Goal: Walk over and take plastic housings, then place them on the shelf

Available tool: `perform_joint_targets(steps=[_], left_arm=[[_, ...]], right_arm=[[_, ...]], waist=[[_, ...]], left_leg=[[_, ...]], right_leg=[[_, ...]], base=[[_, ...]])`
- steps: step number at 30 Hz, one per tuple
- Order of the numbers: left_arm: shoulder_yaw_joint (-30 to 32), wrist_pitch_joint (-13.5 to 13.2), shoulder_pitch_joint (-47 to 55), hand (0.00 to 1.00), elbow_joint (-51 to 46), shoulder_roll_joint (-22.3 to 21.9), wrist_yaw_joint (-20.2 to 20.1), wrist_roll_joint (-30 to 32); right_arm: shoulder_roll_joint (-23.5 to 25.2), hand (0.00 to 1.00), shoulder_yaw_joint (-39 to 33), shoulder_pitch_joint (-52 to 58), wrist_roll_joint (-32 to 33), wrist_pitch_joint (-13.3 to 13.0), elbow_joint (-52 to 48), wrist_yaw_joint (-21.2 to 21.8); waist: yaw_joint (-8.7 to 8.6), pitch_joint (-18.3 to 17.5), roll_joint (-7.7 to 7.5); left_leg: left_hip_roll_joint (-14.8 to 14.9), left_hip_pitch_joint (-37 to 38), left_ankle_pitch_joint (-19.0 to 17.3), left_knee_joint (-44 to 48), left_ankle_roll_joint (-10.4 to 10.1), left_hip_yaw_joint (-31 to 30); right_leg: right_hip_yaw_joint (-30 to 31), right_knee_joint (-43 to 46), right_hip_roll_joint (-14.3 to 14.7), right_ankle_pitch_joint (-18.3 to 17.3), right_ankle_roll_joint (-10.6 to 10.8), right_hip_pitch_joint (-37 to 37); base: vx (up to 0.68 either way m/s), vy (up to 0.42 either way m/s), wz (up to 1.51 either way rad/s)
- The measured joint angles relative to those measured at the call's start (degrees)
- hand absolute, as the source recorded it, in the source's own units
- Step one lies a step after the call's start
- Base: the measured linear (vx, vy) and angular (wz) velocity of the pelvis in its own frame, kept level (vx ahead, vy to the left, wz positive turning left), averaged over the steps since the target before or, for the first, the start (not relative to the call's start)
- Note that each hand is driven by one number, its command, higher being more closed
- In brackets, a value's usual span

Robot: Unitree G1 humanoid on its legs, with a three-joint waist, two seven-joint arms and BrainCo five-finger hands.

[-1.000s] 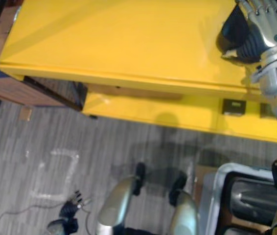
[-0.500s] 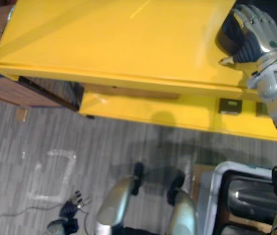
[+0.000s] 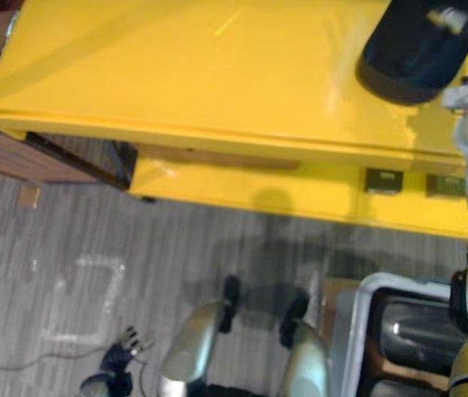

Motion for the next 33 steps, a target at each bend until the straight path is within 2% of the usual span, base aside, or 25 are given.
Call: perform_joint_targets(steps=[3, 5, 7, 9, 12, 15, 20, 25, 29, 33], left_arm=[[-0.01, 0.00, 0.00, 0.00, 0.00, -0.57, 0.33, -0.02], [-0.06, 0.07, 0.00, 0.00, 0.15, -1.42, 0.66, -0.08], [-0.31, 0.07, 0.00, 0.00, 0.22, -1.49, 0.71, -0.07], [-0.32, 0.04, 0.00, 0.00, 0.75, -1.49, 0.95, -0.08], [-0.46, 0.01, 0.00, 0.00, 1.91, -1.49, 1.01, -0.07], [-1.00, -0.07, -0.01, 0.00, 2.36, -1.50, 1.00, -0.02], [-1.46, -0.19, -0.21, 0.00, 2.36, -1.72, 1.00, 0.02], [-1.94, -0.06, -0.46, 0.00, 3.33, -2.43, 1.10, 0.06], [-2.23, 0.08, -0.94, 0.00, 4.71, -3.66, 2.50, 0.02], [-2.29, 0.05, -1.93, 0.00, 5.88, -3.66, 2.89, 0.03]], right_arm=[[1.24, 0.00, -2.76, 2.18, 2.94, 1.67, -1.37, -0.08], [3.50, 0.00, -5.87, 3.69, 8.52, 4.43, -1.73, 0.39], [4.41, 0.00, -7.68, 4.81, 11.68, 5.91, -1.73, 1.47], [5.29, 0.00, -9.39, 6.34, 13.70, 6.03, -1.75, 4.61], [5.84, 0.00, -9.88, 9.37, 14.64, 5.97, -4.40, 12.43], [7.70, 0.00, -9.42, 10.18, 18.98, 5.64, -12.16, 21.62], [13.12, 0.00, -7.66, 12.75, 22.79, 5.66, -23.80, 28.90], [21.44, 0.00, -5.29, 16.87, 22.64, 6.41, -31.70, 31.71], [27.28, 0.00, -0.67, 19.28, 22.29, 9.53, -35.61, 32.80], [31.14, 0.00, 2.12, 21.06, 21.00, 12.69, -35.54, 31.46]], waist=[[-0.51, -0.01, -0.01], [-1.27, -0.03, -0.05], [-1.41, -0.03, -0.05], [-1.50, -0.03, -0.05], [-1.79, -0.03, -0.05], [-2.83, -0.03, -0.05], [-2.97, -0.03, -0.05], [-3.10, -0.03, -0.05], [-3.19, -0.04, -0.07], [-3.21, -0.04, -0.07]], left_leg=[[0.00, 0.85, -0.01, -0.15, 0.00, 0.02], [-0.06, 1.43, -0.01, -0.74, 0.01, 0.27], [-0.06, 1.51, 0.02, -0.93, 0.04, 0.52], [-0.06, 1.63, 0.08, -1.16, 0.09, 0.95], [-0.17, 2.41, 0.15, -1.82, 0.06, 1.48], [-0.17, 2.80, 0.26, -1.97, -0.04, 1.62], [-0.15, 3.77, 0.25, -2.05, -0.04, 2.15], [-0.11, 4.58, 0.22, -2.41, -0.03, 2.99], [-0.19, 5.19, 0.27, -3.08, -0.02, 3.53], [-0.40, 5.17, 0.31, -3.39, -0.08, 3.54]], right_leg=[[0.04, -0.25, 0.04, 0.02, 0.04, 0.92], [0.41, -0.36, 0.04, 0.06, 0.11, 1.20], [0.74, -0.37, 0.06, 0.08, 0.15, 1.04], [1.14, -0.33, 0.03, 0.12, 0.21, 0.79], [1.71, -0.14, -0.08, 0.15, 0.26, 0.78], [1.87, -0.12, -0.07, 0.14, 0.25, 0.79], [2.55, 0.37, -0.10, -0.03, 0.05, 1.16], [3.10, 0.72, -0.15, -0.19, 0.02, 1.47], [4.14, 0.98, -0.20, -0.30, 0.16, 1.14], [4.23, 1.47, -0.45, -0.66, 0.29, 0.73]], base=[[0.00, 0.004, -0.02], [-0.02, 0.016, -0.05], [-0.02, 0.015, -0.08], [0.00, 0.012, -0.10], [0.02, 0.006, -0.09], [0.03, -0.003, -0.03], [0.01, -0.001, -0.06], [-0.03, 0.004, -0.04], [-0.03, 0.001, -0.09], [0.00, 0.000, -0.02]])
